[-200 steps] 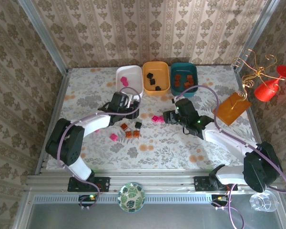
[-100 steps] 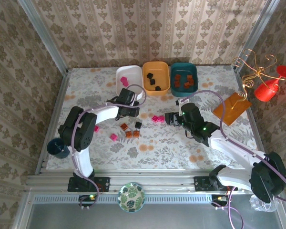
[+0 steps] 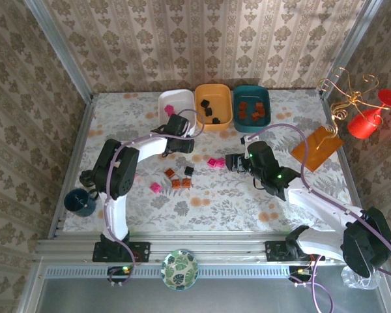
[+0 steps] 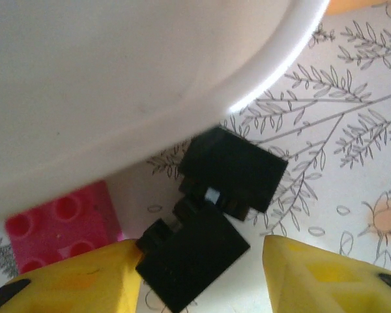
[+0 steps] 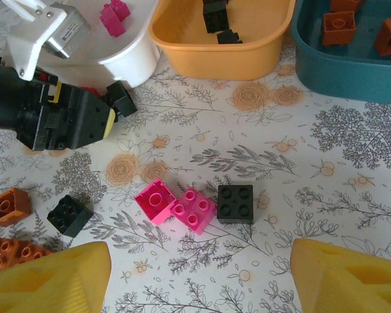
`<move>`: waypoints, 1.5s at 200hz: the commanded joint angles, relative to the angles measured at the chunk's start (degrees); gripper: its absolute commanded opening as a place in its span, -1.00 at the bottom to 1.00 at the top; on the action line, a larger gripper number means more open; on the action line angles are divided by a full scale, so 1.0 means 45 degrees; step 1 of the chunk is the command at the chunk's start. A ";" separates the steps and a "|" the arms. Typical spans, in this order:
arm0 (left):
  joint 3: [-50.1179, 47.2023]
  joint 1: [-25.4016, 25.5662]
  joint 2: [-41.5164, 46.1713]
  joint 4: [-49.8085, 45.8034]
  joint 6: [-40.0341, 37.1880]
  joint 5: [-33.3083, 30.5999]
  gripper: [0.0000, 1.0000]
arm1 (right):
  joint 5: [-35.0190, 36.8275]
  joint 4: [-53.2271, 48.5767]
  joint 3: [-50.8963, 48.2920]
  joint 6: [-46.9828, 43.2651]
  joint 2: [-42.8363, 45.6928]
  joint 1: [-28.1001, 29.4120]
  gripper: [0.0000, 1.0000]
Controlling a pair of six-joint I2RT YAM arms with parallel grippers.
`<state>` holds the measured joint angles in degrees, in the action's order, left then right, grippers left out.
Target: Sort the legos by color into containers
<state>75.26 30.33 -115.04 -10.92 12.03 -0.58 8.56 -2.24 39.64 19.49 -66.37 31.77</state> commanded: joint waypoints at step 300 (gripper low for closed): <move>0.5688 0.1104 -0.2129 0.1055 -0.0254 -0.0616 -0.29 | 0.0866 0.0641 -0.0721 0.0209 0.0656 -0.0009 0.49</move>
<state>94.39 36.16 -119.22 -5.61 9.85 -3.68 10.28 -0.45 37.15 19.70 -65.21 31.77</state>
